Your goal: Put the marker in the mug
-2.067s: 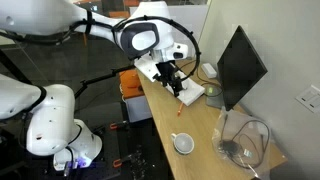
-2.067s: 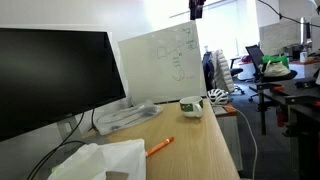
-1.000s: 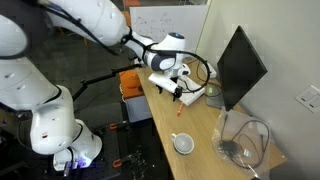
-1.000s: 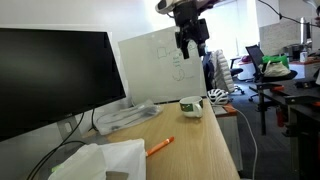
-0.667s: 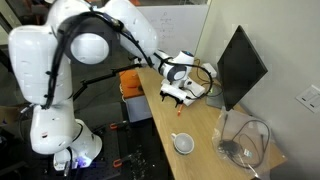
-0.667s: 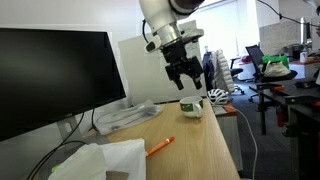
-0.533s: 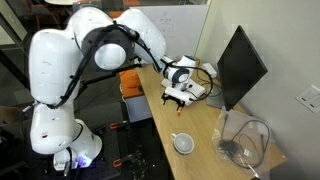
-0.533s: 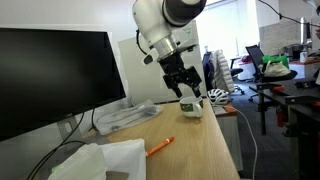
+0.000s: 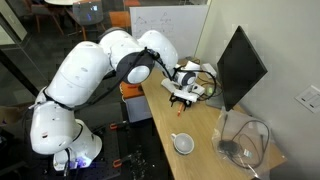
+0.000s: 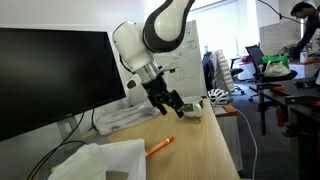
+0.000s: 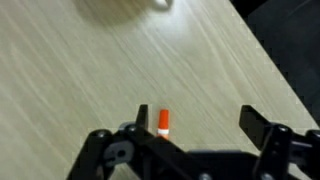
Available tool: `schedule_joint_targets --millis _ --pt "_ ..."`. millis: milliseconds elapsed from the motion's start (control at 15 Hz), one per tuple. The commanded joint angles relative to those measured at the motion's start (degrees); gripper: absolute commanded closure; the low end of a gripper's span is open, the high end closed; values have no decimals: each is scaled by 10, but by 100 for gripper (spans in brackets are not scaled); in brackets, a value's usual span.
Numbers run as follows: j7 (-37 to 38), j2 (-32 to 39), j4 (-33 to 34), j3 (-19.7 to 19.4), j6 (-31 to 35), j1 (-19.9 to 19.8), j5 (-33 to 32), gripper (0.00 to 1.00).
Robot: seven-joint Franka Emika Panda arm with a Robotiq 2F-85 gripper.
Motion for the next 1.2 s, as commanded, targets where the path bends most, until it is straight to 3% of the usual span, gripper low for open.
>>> schedule_joint_targets --millis 0,67,333,467,667,733,800,1133 --pt "-6 59 76 16 -24 -4 5 9" --pt "-4 74 93 17 -24 -2 4 22" --pt "1 130 161 20 -29 5 4 36" --pt "5 155 192 19 -33 10 6 32" --pt "10 188 237 16 -41 20 5 39" --pt "13 197 249 16 -44 23 6 46" --pt "15 206 260 16 -48 26 7 63" --pt "43 221 288 20 -43 28 23 99"
